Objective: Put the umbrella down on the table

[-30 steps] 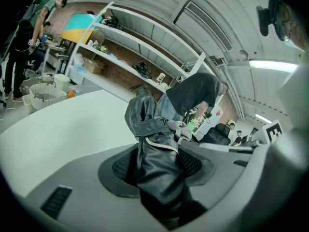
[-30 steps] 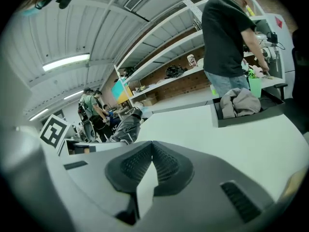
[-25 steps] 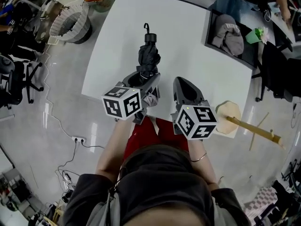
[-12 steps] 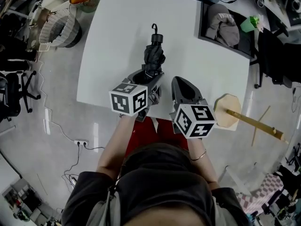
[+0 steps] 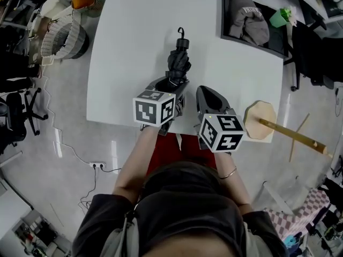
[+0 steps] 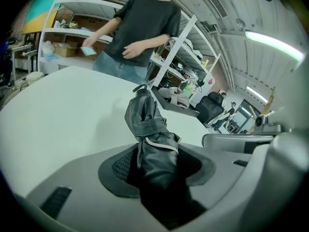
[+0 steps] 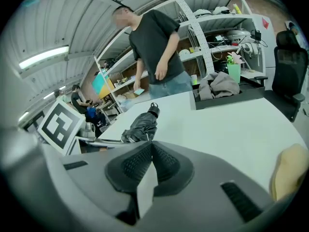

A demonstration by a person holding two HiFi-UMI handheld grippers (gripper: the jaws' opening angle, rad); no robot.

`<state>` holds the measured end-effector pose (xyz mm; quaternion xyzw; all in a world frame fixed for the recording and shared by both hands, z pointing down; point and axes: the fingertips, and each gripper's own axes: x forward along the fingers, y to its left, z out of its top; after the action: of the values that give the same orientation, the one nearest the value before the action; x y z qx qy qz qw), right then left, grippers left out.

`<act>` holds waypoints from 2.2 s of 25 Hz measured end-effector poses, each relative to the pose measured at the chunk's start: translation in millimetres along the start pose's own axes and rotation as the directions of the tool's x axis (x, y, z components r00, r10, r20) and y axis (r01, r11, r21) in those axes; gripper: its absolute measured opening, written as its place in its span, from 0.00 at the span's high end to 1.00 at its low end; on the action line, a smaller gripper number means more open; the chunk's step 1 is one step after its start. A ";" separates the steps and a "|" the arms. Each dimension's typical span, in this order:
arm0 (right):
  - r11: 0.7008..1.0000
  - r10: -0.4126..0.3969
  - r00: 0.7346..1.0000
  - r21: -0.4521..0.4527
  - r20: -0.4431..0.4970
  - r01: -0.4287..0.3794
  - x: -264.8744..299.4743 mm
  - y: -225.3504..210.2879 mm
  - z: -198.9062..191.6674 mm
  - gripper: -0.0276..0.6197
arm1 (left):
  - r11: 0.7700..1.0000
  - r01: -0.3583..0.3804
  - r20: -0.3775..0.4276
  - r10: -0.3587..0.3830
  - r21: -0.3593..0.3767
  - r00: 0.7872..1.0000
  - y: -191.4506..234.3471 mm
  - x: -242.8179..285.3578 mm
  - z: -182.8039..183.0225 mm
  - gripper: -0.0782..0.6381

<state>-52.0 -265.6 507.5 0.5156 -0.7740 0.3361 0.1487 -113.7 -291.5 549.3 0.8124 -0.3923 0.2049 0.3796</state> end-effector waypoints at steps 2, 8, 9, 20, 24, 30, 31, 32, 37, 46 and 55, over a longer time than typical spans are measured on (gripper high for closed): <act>1.000 -0.008 1.000 0.003 -0.003 0.008 0.4 -3.7 -0.9 0.93 | 1.000 -0.011 -0.020 0.011 0.015 1.000 0.3 4.5 -3.7 0.59; 1.000 -0.025 1.000 0.015 -0.011 0.025 0.9 -8.4 -3.3 0.93 | 1.000 -0.017 -0.043 0.017 0.011 0.999 3.3 11.7 -6.6 0.59; 1.000 -0.026 1.000 0.016 -0.012 0.026 0.7 -8.7 -3.9 0.93 | 1.000 -0.019 -0.047 0.019 0.009 0.999 3.8 12.5 -7.0 0.59; 0.999 -0.040 0.999 0.027 -0.006 0.040 -4.4 -15.4 -4.1 0.93 | 0.999 -0.044 -0.075 0.043 -0.006 0.996 7.6 19.6 -10.0 0.57; 0.999 -0.038 0.999 0.020 0.002 0.038 -8.3 -13.9 -1.3 0.93 | 0.998 -0.061 -0.066 0.063 0.027 0.996 6.3 18.8 -8.6 0.55; 0.999 -0.034 0.999 0.007 0.013 0.034 -15.0 -10.6 -0.6 0.93 | 0.989 -0.117 -0.040 0.120 0.088 0.992 6.4 16.8 -8.6 0.52; 0.999 -0.033 0.999 0.004 0.016 0.033 -16.4 -9.6 0.1 0.93 | 0.989 -0.118 -0.039 0.122 0.090 0.992 6.3 16.7 -8.8 0.52; 0.999 -0.032 0.999 0.001 0.020 0.032 -18.1 -8.3 1.0 0.93 | 0.989 -0.120 -0.038 0.124 0.091 0.992 6.3 16.2 -8.9 0.52; 1.000 -0.025 0.999 -0.010 0.042 0.025 -25.9 -1.8 7.8 0.93 | 0.985 -0.142 -0.010 0.144 0.097 0.990 5.6 10.3 -4.6 0.52; 0.999 -0.032 0.997 0.002 0.075 0.032 -43.1 7.2 7.8 0.93 | 0.983 -0.167 0.130 0.157 0.075 0.979 -3.7 -18.6 9.3 0.52; 0.999 -0.036 0.992 0.017 0.124 0.034 -57.1 18.8 10.5 0.93 | 0.986 -0.149 0.232 0.127 0.080 0.964 -16.9 -52.7 19.4 0.55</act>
<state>-43.5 -228.2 460.0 0.5502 -0.7700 0.3063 0.1023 -131.7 -274.4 496.1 0.8185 -0.4782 0.1560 0.2776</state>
